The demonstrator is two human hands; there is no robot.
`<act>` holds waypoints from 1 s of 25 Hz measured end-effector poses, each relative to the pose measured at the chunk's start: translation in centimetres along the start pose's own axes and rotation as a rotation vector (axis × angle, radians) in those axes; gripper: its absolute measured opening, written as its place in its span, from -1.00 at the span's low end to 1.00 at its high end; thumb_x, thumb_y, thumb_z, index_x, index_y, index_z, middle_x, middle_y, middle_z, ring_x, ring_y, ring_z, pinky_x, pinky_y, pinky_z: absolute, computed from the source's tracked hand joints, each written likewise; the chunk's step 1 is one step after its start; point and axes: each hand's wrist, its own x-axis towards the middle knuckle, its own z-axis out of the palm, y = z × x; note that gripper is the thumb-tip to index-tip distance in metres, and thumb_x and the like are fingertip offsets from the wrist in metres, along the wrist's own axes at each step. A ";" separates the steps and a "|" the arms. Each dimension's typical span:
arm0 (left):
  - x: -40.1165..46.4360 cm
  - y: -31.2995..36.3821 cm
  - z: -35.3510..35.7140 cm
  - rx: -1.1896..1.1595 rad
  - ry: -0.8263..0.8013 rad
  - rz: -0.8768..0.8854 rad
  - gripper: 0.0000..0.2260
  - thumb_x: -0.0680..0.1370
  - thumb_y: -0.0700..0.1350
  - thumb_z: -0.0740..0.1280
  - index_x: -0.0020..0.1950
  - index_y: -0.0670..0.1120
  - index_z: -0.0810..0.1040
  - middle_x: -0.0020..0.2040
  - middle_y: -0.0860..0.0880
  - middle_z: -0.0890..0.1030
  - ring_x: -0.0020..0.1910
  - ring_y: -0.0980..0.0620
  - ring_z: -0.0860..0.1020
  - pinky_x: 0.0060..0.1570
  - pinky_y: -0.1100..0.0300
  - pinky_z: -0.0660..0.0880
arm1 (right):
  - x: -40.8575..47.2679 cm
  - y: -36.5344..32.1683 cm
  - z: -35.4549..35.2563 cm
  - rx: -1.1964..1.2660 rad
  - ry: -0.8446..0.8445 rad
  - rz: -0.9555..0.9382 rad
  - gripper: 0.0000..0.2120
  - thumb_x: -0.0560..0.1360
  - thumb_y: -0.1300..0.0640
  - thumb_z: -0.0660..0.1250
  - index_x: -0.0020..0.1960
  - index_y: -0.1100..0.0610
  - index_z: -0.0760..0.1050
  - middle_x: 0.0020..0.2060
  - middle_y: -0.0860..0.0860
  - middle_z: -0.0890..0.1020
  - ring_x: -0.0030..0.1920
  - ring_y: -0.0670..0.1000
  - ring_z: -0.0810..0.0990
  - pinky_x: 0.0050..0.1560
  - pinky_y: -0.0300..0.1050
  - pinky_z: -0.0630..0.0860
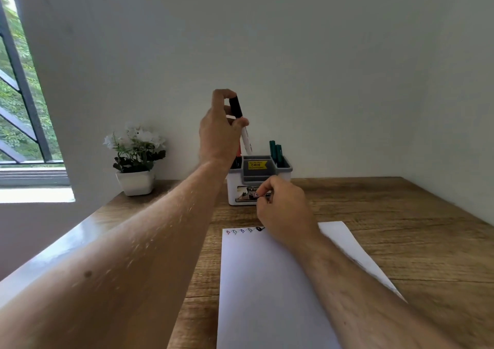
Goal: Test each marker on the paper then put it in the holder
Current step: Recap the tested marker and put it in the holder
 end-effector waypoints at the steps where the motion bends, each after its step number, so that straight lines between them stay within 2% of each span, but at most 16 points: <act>1: 0.0 -0.3 0.3 0.009 -0.015 -0.007 -0.59 0.51 -0.21 0.44 0.27 0.04 0.39 -0.04 0.04 0.61 -0.17 0.09 0.64 -0.19 0.24 0.56 | 0.0 -0.1 0.0 -0.002 -0.011 -0.006 -0.89 0.55 0.20 0.30 -0.01 0.01 0.50 -0.10 -0.03 0.59 -0.12 -0.06 0.60 -0.23 -0.26 0.56; 5: 0.3 -0.5 1.4 0.024 -0.031 -0.018 -0.59 0.50 -0.22 0.44 0.27 0.06 0.43 -0.04 0.02 0.61 -0.21 0.11 0.62 -0.16 0.20 0.57 | 0.2 -0.2 0.0 -0.021 -0.034 -0.021 -0.89 0.55 0.20 0.30 0.00 0.00 0.49 -0.06 -0.02 0.58 -0.07 -0.05 0.60 -0.16 -0.20 0.61; 9: 1.0 -0.7 2.5 0.085 -0.066 0.006 -0.58 0.50 -0.23 0.43 0.26 0.10 0.43 0.00 -0.01 0.61 -0.15 0.02 0.63 -0.07 0.06 0.61 | 0.4 -0.3 0.0 -0.020 -0.057 -0.007 -0.89 0.55 0.20 0.30 0.02 0.01 0.49 -0.03 -0.02 0.58 -0.04 -0.05 0.59 -0.10 -0.17 0.62; 12: 0.8 -1.4 3.4 0.181 -0.137 -0.029 -0.57 0.48 -0.23 0.44 0.24 0.13 0.43 -0.02 -0.02 0.59 -0.10 -0.04 0.60 -0.07 -0.04 0.60 | 0.3 -0.2 -0.1 -0.022 -0.068 0.003 -0.88 0.54 0.21 0.30 0.02 0.01 0.49 -0.05 -0.01 0.58 -0.08 -0.04 0.59 -0.17 -0.19 0.59; 15: 0.5 -2.1 4.1 0.297 -0.197 -0.093 -0.58 0.49 -0.20 0.45 0.25 0.14 0.43 -0.17 0.06 0.56 -0.12 -0.02 0.59 -0.05 -0.06 0.60 | 0.3 -0.1 0.0 -0.025 -0.079 0.006 -0.88 0.53 0.20 0.31 0.02 0.01 0.49 -0.07 0.00 0.58 -0.11 -0.03 0.59 -0.26 -0.25 0.51; 17: 0.6 -2.3 4.3 0.336 -0.222 -0.124 -0.58 0.49 -0.19 0.46 0.25 0.14 0.44 -0.21 0.06 0.58 -0.13 -0.02 0.61 -0.05 -0.08 0.61 | 0.4 0.1 0.0 -0.021 -0.084 0.010 -0.88 0.53 0.20 0.31 0.03 0.02 0.49 -0.08 0.00 0.59 -0.12 -0.02 0.59 -0.30 -0.27 0.47; 21: 0.9 -2.4 4.3 0.420 -0.275 -0.159 -0.60 0.46 -0.19 0.50 0.25 0.03 0.50 0.00 -0.13 0.66 -0.08 -0.08 0.64 -0.05 -0.06 0.63 | 0.6 0.2 0.2 -0.017 -0.091 0.018 -0.87 0.53 0.20 0.32 0.02 0.01 0.49 -0.10 0.00 0.59 -0.15 -0.04 0.57 -0.33 -0.27 0.44; 25: 0.8 -2.3 4.1 0.490 -0.300 -0.174 -0.52 0.44 -0.19 0.53 0.33 -0.02 0.52 0.17 -0.16 0.62 0.08 -0.09 0.62 0.10 -0.03 0.58 | 0.7 0.4 0.2 -0.021 -0.082 0.003 -0.88 0.53 0.19 0.33 0.02 0.01 0.49 -0.09 -0.01 0.59 -0.13 -0.06 0.58 -0.25 -0.22 0.55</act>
